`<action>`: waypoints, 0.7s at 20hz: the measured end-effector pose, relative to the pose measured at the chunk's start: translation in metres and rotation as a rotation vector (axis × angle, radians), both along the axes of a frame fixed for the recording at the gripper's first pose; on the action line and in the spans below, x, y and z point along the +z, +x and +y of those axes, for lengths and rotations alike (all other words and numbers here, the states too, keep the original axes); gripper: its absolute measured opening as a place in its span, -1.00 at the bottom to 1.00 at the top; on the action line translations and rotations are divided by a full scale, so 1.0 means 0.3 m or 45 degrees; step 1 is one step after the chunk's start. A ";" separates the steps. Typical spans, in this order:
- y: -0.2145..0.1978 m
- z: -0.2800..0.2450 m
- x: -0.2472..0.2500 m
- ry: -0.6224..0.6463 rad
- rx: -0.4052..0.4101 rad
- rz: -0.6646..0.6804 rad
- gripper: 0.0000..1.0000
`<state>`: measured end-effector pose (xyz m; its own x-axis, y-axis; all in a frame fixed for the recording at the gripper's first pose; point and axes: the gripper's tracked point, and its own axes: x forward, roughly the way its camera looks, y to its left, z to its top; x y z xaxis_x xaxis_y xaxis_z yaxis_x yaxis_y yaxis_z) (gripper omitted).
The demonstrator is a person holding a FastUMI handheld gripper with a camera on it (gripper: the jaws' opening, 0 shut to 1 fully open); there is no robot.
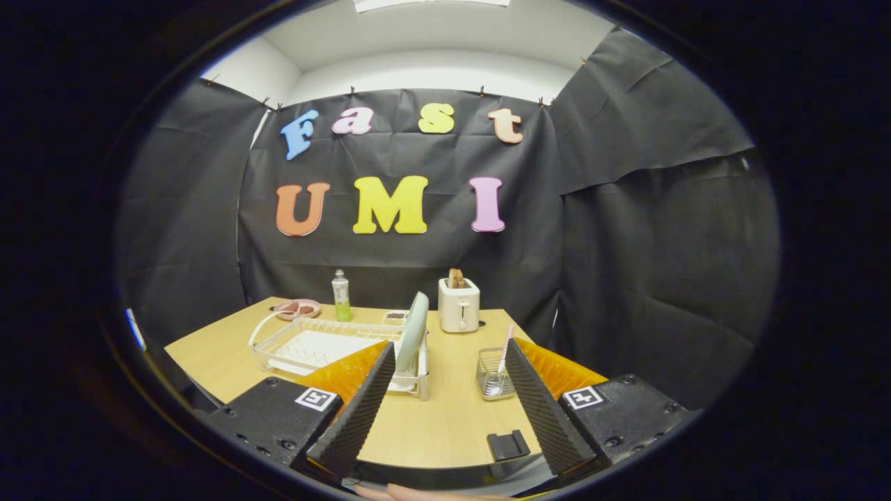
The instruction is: Take the plate from the dish rack, then take the spoon from the basket and place it into the plate.
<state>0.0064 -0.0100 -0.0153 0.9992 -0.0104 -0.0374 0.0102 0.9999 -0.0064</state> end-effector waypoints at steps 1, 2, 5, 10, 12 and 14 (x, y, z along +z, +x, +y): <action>0.004 0.001 -0.003 0.003 0.003 0.001 1.00; 0.007 -0.002 -0.006 0.003 0.002 0.005 1.00; 0.024 -0.009 -0.019 0.005 0.001 0.018 1.00; 0.108 0.011 0.002 0.024 0.029 0.058 1.00; 0.172 0.030 0.037 0.006 0.040 0.070 1.00; 0.255 0.051 0.074 -0.019 0.043 0.085 1.00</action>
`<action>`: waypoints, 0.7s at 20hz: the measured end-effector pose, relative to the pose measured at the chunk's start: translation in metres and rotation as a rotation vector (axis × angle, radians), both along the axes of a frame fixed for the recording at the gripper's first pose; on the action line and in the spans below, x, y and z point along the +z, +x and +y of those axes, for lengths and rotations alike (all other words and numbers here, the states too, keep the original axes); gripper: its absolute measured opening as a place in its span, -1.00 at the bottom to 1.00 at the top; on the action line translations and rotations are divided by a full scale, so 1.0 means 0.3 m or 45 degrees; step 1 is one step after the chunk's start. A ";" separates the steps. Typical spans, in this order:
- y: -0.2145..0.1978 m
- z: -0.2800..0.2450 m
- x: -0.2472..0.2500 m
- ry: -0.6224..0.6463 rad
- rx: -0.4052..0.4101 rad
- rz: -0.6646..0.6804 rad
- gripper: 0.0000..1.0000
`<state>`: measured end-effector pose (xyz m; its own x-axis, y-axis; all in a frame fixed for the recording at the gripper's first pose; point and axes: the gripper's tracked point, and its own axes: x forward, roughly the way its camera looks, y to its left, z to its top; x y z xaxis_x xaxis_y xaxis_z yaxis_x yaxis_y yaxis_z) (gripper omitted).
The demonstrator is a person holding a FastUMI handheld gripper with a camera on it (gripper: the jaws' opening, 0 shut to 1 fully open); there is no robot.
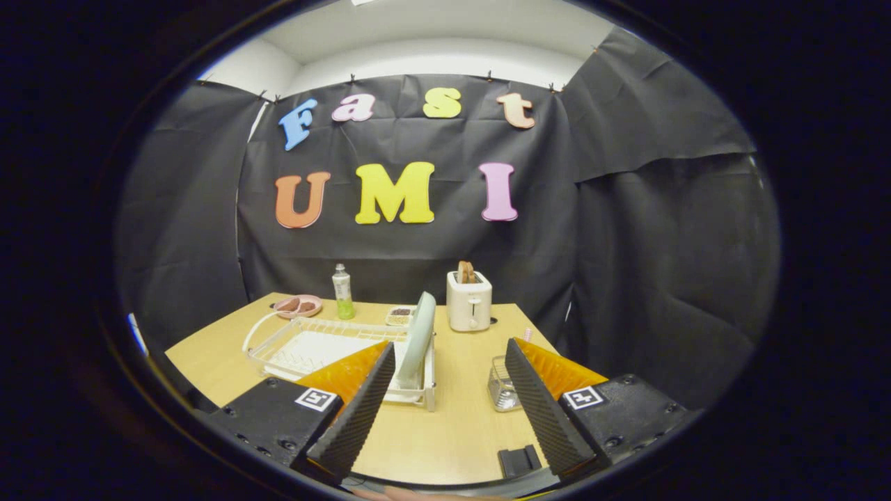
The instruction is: Take the plate from the dish rack, then take the spoon from the basket and place it into the plate.
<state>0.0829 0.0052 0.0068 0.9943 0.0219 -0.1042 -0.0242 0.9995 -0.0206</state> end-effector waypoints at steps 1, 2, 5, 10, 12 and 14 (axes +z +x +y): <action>0.044 0.017 0.009 0.002 0.011 0.023 1.00; 0.087 0.047 0.016 0.023 0.037 0.065 1.00; 0.239 0.103 0.026 0.000 0.078 0.170 1.00; 0.492 0.134 0.022 -0.101 -0.004 0.352 1.00; 0.578 0.143 0.005 -0.120 -0.035 0.447 1.00; 0.656 0.134 0.009 -0.142 -0.071 0.532 1.00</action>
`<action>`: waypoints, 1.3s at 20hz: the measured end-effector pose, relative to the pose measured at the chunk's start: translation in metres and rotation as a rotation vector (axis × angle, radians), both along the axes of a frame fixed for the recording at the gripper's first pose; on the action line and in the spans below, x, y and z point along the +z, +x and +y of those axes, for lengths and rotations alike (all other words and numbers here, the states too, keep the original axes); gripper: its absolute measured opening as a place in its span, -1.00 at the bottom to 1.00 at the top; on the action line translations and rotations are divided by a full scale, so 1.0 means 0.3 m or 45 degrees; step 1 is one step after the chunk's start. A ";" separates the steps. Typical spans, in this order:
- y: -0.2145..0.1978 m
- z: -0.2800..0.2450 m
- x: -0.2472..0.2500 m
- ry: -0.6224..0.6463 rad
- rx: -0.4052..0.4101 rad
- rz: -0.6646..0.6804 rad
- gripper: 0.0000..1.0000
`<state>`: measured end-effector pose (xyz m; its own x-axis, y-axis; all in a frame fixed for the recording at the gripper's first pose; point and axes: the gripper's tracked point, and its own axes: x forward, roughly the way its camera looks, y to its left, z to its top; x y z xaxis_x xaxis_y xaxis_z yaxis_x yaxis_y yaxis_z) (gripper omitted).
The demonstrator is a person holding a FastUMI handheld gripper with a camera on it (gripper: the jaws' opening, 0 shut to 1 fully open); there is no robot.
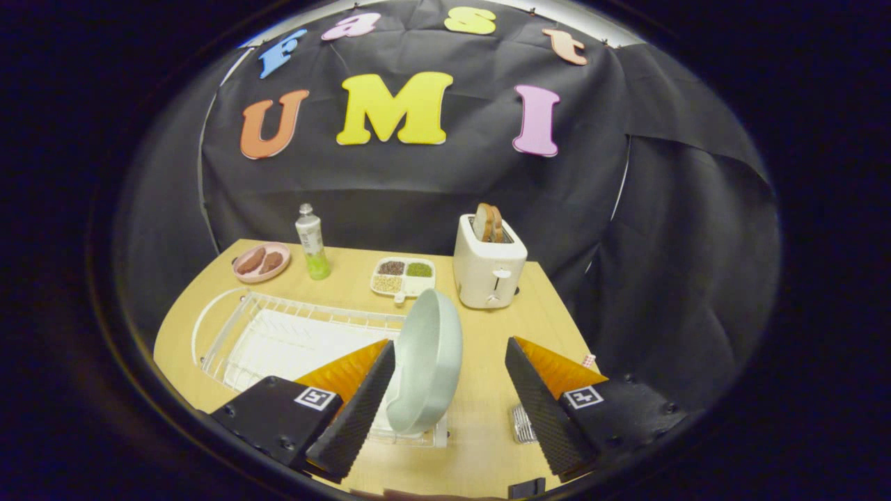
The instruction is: Take the plate from the dish rack, then take the spoon from the basket and place it into the plate.
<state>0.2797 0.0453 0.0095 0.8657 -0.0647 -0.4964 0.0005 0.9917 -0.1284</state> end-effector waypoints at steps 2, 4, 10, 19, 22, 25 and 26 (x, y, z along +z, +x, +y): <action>0.069 0.000 0.002 -0.030 -0.016 0.089 1.00; 0.111 -0.015 -0.027 -0.087 -0.044 0.227 1.00; 0.118 0.047 -0.085 -0.154 -0.082 0.581 0.72; 0.099 0.085 -0.086 -0.372 -0.174 0.692 -0.33; 0.096 0.086 -0.078 -0.433 -0.242 0.667 -0.42; 0.094 0.102 -0.071 -0.428 -0.279 0.631 -0.45; 0.099 0.104 -0.068 -0.427 -0.286 0.614 -0.48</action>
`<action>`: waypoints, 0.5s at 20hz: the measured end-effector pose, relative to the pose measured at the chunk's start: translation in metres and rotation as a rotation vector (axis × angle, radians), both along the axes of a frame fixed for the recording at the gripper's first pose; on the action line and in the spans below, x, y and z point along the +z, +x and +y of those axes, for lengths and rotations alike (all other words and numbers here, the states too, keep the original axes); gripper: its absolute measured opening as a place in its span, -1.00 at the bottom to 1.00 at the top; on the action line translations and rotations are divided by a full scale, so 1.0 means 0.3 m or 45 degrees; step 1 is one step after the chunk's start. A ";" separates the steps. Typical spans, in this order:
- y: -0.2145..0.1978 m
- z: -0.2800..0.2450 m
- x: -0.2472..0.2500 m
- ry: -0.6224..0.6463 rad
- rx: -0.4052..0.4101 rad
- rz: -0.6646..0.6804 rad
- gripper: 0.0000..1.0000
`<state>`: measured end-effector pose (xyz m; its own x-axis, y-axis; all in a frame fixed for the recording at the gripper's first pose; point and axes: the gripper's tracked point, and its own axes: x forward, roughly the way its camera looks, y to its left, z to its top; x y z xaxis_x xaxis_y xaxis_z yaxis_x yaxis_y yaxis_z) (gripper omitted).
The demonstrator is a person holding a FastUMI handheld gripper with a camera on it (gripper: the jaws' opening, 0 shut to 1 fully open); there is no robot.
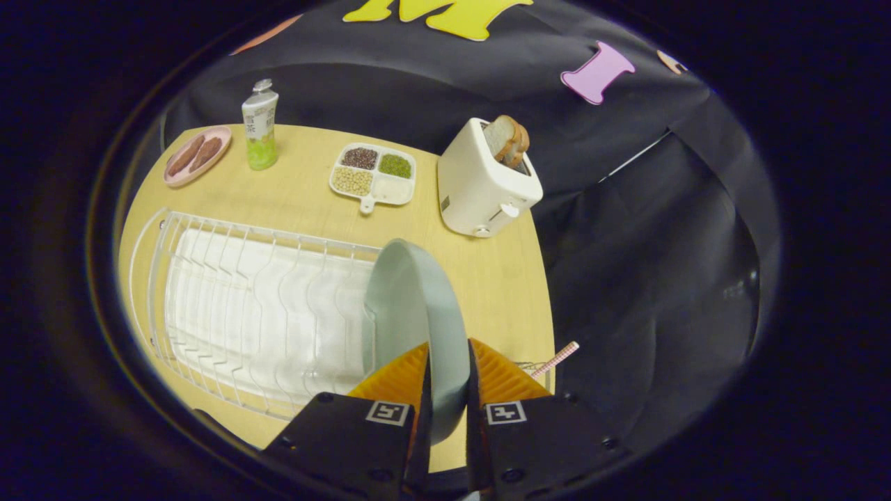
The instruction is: Take the plate from the dish rack, then take the spoon from the basket and place it into the plate.
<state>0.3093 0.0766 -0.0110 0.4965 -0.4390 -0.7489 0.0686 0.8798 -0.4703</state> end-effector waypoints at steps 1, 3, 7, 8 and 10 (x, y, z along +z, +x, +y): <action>0.004 -0.001 0.008 -0.004 -0.004 -0.025 -0.48; 0.006 0.001 0.021 -0.018 -0.017 -0.065 -0.49; 0.001 -0.004 0.097 -0.126 -0.043 -0.185 -0.51; -0.001 -0.007 0.120 -0.154 -0.054 -0.223 -0.51; -0.009 -0.002 0.157 -0.180 -0.075 -0.297 -0.51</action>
